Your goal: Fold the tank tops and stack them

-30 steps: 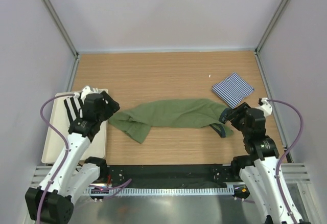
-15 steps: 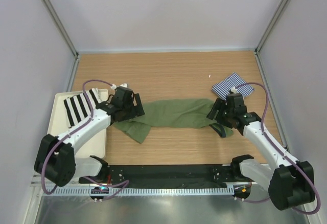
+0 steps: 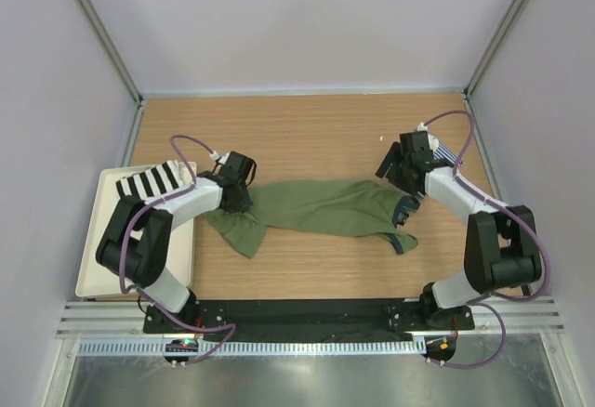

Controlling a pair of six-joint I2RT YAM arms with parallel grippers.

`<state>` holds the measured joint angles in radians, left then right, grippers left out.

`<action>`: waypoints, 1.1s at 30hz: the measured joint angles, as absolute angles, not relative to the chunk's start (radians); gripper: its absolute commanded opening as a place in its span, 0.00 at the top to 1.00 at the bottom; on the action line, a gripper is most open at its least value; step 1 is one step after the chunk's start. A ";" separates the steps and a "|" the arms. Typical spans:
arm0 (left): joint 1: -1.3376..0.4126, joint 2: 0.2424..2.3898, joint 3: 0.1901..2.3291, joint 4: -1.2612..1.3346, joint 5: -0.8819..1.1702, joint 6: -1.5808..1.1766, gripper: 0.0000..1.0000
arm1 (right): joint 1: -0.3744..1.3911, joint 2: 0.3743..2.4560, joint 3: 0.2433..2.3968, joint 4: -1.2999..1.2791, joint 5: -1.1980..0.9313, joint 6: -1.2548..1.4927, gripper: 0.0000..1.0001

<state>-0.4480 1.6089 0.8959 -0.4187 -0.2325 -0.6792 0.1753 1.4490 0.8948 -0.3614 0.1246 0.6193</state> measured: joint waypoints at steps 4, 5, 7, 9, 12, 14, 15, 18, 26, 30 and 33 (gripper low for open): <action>-0.395 1.570 0.859 -0.376 -0.252 -0.687 1.00 | 0.138 1.580 0.975 -0.308 0.091 0.631 0.32; -0.369 1.544 0.833 -0.361 -0.247 -0.696 1.00 | 0.131 1.619 1.000 -0.298 0.084 0.634 0.32; -0.311 1.488 0.778 -0.336 -0.235 -0.704 1.00 | 0.117 1.699 1.056 -0.288 0.076 0.643 0.32; -0.272 1.450 0.744 -0.330 -0.233 -0.707 1.00 | 0.099 1.771 1.100 -0.277 0.074 0.655 0.34; -0.259 1.431 0.729 -0.324 -0.216 -0.704 1.00 | 0.065 1.831 1.122 -0.268 0.065 0.684 0.34; -0.261 1.431 0.729 -0.317 -0.194 -0.699 1.00 | 0.025 1.827 1.124 -0.258 0.074 0.695 0.33; -0.262 1.431 0.729 -0.312 -0.181 -0.698 1.00 | 0.001 1.827 1.124 -0.258 0.091 0.701 0.33; -0.262 1.428 0.729 -0.305 -0.141 -0.694 1.00 | -0.066 1.824 1.123 -0.272 0.128 0.707 0.32; -0.269 1.341 0.729 -0.298 -0.085 -0.685 1.00 | 0.014 1.674 1.091 -0.316 0.137 0.645 0.31; -0.284 1.332 0.727 -0.281 -0.084 -0.651 0.99 | 0.217 1.520 1.034 -0.343 0.107 0.577 0.37; -0.300 1.315 0.707 -0.266 -0.091 -0.626 0.97 | 0.322 1.413 0.969 -0.358 0.064 0.522 0.39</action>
